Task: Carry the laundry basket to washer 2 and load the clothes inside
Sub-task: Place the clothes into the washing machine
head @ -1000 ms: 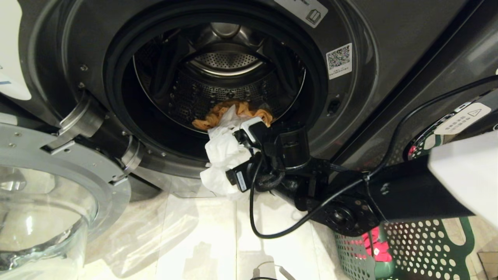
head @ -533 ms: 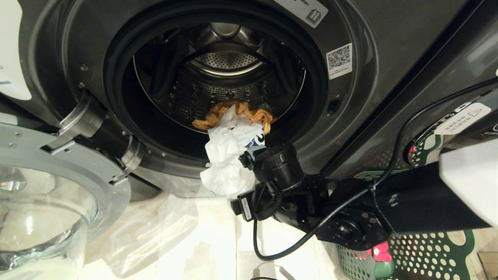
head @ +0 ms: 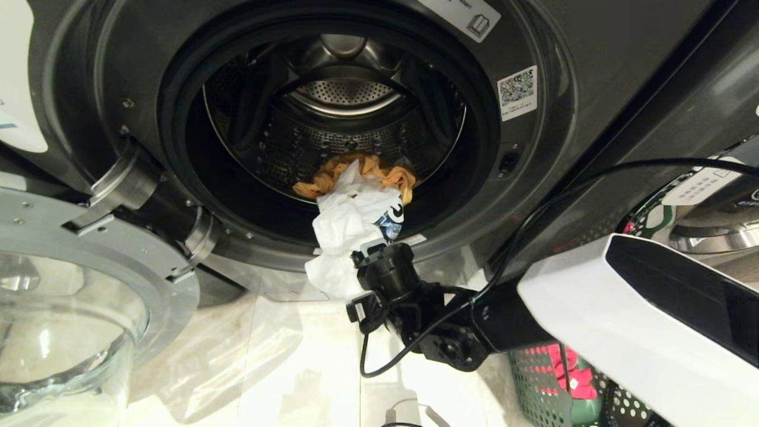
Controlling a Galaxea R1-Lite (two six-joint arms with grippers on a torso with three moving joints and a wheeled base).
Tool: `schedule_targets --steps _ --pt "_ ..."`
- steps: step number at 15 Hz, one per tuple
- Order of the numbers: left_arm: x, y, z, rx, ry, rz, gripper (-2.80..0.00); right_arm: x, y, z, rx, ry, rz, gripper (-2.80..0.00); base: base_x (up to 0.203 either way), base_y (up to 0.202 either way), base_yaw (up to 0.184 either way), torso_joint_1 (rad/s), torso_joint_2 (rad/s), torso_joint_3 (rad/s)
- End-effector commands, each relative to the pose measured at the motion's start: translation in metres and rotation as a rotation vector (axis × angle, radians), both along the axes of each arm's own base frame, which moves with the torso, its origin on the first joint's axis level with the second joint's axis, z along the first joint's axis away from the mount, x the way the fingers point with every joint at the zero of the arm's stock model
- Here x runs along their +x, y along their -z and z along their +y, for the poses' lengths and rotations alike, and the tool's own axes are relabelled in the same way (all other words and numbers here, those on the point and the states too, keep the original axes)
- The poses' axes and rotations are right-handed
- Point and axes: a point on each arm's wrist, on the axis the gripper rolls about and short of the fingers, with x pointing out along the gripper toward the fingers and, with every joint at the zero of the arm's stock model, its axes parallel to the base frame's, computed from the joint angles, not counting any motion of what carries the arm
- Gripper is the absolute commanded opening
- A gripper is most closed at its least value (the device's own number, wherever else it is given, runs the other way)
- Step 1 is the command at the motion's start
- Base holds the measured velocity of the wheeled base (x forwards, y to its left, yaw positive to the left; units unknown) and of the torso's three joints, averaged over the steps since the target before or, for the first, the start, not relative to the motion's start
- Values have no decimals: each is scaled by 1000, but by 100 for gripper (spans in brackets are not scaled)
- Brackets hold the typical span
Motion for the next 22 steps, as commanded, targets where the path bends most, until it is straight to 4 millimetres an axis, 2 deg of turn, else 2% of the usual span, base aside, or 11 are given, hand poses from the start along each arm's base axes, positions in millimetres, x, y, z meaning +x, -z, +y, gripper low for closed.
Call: schedule_targets --steps 1,3,6,9,16,18,22 --pt "0 0 0 0 0 0 -280 12 20 9 -10 13 5 0 0 0 0 0 0 0" --pt "0 0 0 0 0 0 -280 24 30 14 -7 23 1 0 0 0 0 0 0 0" --pt "0 0 0 0 0 0 -280 24 41 8 -50 41 69 0 0 0 0 0 0 0" --pt "0 0 0 0 0 0 -280 33 62 13 -39 57 82 0 0 0 0 0 0 0" --pt "0 0 0 0 0 0 -280 71 77 29 34 87 11 0 0 0 0 0 0 0" --pt "0 0 0 0 0 0 -280 81 83 25 36 103 -1 0 0 0 0 0 0 0" --pt "0 0 0 0 0 0 -280 89 85 22 56 117 -59 0 0 0 0 0 0 0"
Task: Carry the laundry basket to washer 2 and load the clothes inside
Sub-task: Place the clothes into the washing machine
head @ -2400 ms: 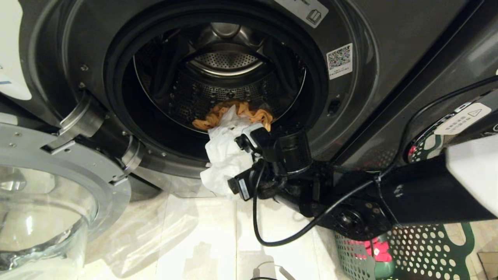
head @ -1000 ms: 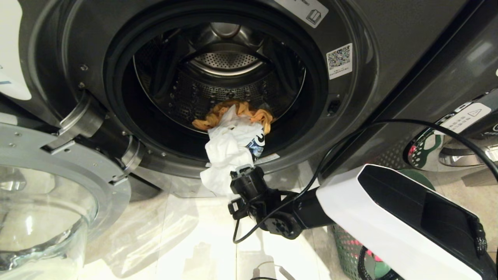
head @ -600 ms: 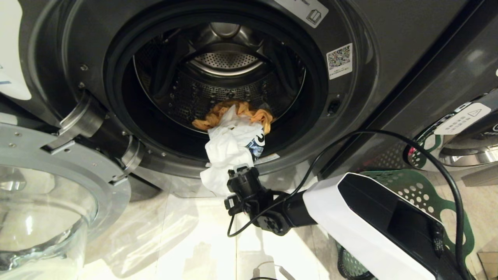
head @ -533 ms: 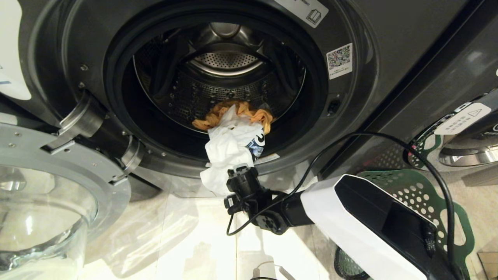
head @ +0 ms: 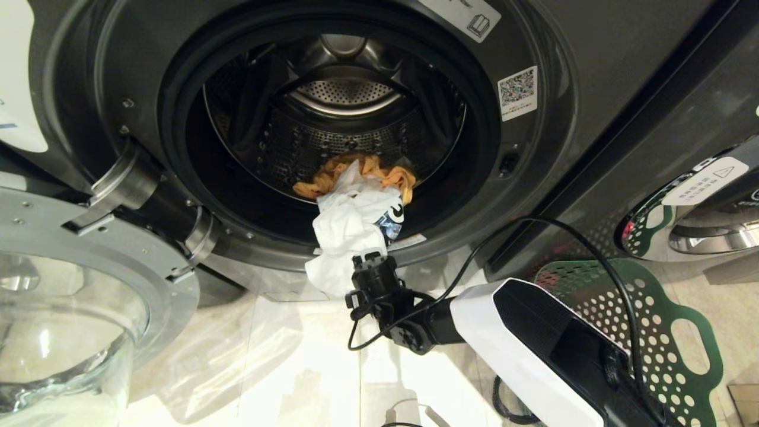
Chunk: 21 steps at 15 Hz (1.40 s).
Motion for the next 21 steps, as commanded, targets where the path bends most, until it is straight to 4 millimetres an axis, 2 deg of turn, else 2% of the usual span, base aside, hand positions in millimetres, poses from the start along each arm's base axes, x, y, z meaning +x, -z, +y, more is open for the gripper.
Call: schedule_targets --steps 1,10,11,17,21 --pt "0 0 0 -1 0 0 -280 2 7 0 6 3 -9 0 0 0 0 0 0 0" --pt "0 0 0 -1 0 0 -280 4 -1 5 59 -11 -116 0 0 0 0 0 0 0" --pt "0 0 0 -1 0 0 -280 4 -1 5 64 -12 -127 -280 0 0 0 0 0 0" --pt "0 0 0 -1 0 0 -280 4 -3 4 52 -14 -125 -280 0 0 0 0 0 0" --pt "0 0 0 -1 0 0 -280 1 -18 3 43 -14 -111 -280 0 0 0 0 0 0"
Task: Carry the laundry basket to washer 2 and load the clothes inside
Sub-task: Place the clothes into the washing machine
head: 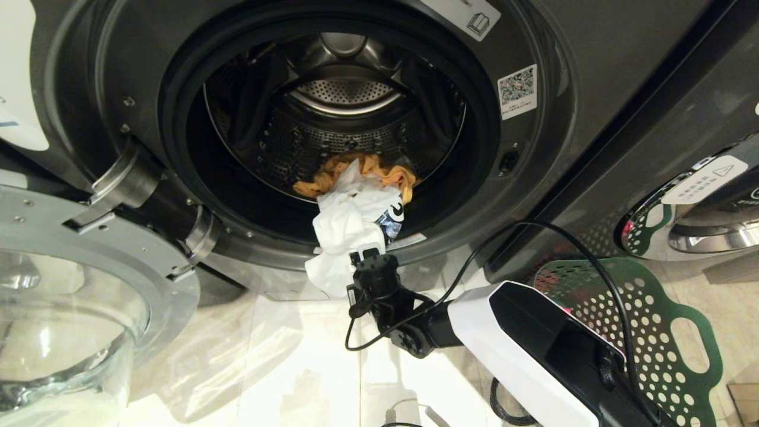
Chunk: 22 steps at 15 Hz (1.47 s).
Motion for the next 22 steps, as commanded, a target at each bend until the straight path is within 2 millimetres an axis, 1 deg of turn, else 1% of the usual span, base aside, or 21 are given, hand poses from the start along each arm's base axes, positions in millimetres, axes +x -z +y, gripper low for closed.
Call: schedule_targets --steps 1,3,5,7,8,9,10,13,14,16,19,22 --pt "0 0 0 0 0 0 -280 -3 -12 -1 9 3 -7 -280 0 0 0 0 0 0" --pt "0 0 0 0 0 0 -280 -7 -16 -3 5 2 2 -280 0 0 0 0 0 0" --pt "0 0 0 0 0 0 -280 -15 -28 -8 -1 -2 11 -280 0 0 0 0 0 0" --pt "0 0 0 0 0 0 -280 -28 -53 -10 16 -13 0 -280 0 0 0 0 0 0" --pt "0 0 0 0 0 0 -280 -36 -67 -9 31 -7 -18 -280 0 0 0 0 0 0" --pt "0 0 0 0 0 0 -280 -41 -77 -6 41 20 -41 -280 0 0 0 0 0 0" --pt "0 0 0 0 0 0 -280 -41 -87 -2 68 29 -73 -280 0 0 0 0 0 0" --pt "0 0 0 0 0 0 -280 -32 -121 5 162 38 -185 -280 0 0 0 0 0 0" --pt "0 0 0 0 0 0 -280 -25 -129 2 158 47 -234 -280 0 0 0 0 0 0" --pt "0 0 0 0 0 0 -280 -17 -138 -5 176 57 -362 -280 0 0 0 0 0 0" --pt "0 0 0 0 0 0 -280 -14 -152 -13 203 44 -559 -280 0 0 0 0 0 0" --pt "0 0 0 0 0 0 -280 -9 -160 -26 166 -3 -768 -280 0 0 0 0 0 0"
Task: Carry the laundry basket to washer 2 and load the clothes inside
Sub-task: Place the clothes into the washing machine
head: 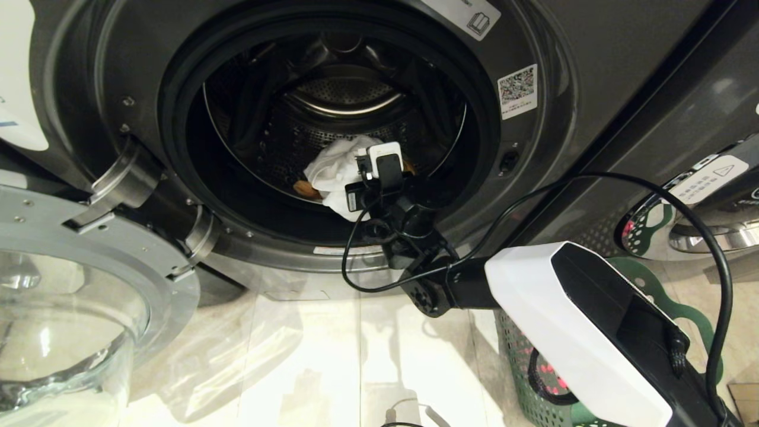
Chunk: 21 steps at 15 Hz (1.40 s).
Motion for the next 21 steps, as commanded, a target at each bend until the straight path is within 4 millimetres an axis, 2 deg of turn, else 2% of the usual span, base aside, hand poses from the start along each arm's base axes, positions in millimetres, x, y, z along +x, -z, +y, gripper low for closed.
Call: schedule_targets --steps 1,3,6,7,11,15,16,18,19,21 --pt "0 0 0 0 0 1 -280 4 2 -6 -12 5 -80 -280 0 0 0 0 0 0" --pt "0 0 0 0 0 0 -280 2 0 -9 -27 -7 -163 -280 0 0 0 0 0 0" --pt "0 0 0 0 0 0 -280 6 8 -9 -56 10 -164 -280 0 0 0 0 0 0" --pt "0 0 0 0 0 0 -280 8 9 -9 -65 13 -150 0 0 0 0 0 0 0" --pt "0 0 0 0 0 0 -280 11 16 -8 -97 13 -110 0 0 0 0 0 0 0" --pt "0 0 0 0 0 0 -280 17 33 -8 -109 28 -50 0 0 0 0 0 0 0" --pt "0 0 0 0 0 0 -280 18 46 -8 -129 36 16 0 0 0 0 0 0 0" --pt "0 0 0 0 0 0 -280 26 75 -9 -167 126 252 0 0 0 0 0 0 0" --pt "0 0 0 0 0 0 -280 30 80 -11 -145 179 321 0 0 0 0 0 0 0" --pt "0 0 0 0 0 0 -280 35 72 -14 -91 222 332 0 0 0 0 0 0 0"
